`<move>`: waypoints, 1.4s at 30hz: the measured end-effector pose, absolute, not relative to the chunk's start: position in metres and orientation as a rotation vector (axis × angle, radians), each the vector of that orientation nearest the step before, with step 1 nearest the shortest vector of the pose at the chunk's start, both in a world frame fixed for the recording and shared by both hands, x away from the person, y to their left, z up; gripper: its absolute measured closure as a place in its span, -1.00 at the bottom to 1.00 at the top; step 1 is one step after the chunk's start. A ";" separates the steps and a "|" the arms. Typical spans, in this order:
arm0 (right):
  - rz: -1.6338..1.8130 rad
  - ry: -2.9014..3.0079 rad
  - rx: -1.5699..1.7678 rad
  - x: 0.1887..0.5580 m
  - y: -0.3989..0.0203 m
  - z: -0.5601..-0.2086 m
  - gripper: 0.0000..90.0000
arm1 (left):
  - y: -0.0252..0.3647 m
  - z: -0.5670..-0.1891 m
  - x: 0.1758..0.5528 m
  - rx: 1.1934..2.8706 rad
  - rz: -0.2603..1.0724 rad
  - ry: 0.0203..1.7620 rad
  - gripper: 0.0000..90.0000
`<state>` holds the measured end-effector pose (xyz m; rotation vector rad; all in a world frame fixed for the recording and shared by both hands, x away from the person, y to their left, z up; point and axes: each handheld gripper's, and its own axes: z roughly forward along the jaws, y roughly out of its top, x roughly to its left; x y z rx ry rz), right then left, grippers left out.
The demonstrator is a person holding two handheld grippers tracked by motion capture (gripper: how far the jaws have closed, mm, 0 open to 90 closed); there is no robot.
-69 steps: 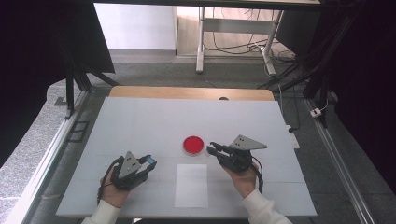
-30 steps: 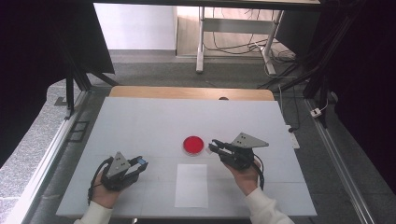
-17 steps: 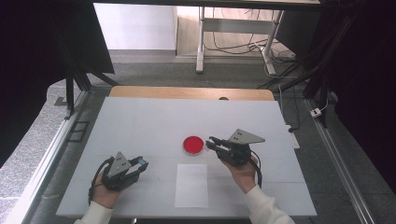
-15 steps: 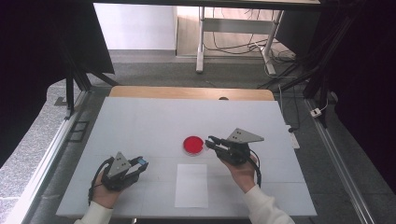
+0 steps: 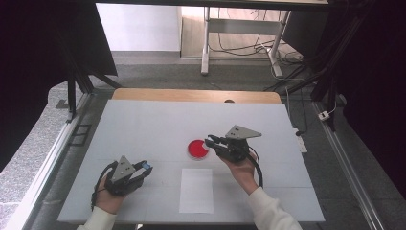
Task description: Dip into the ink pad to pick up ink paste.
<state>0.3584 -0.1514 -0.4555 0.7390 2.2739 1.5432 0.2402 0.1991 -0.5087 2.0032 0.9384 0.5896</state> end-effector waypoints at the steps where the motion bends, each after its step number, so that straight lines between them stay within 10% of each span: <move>1: 1.541 2.278 0.736 0.360 -0.151 -0.455 0.68 | 0.199 -0.509 0.240 2.003 0.590 0.939 0.46; 42: 1.368 2.414 0.761 0.398 -0.121 -0.492 0.68 | 0.197 -0.511 0.244 2.014 0.574 0.932 0.46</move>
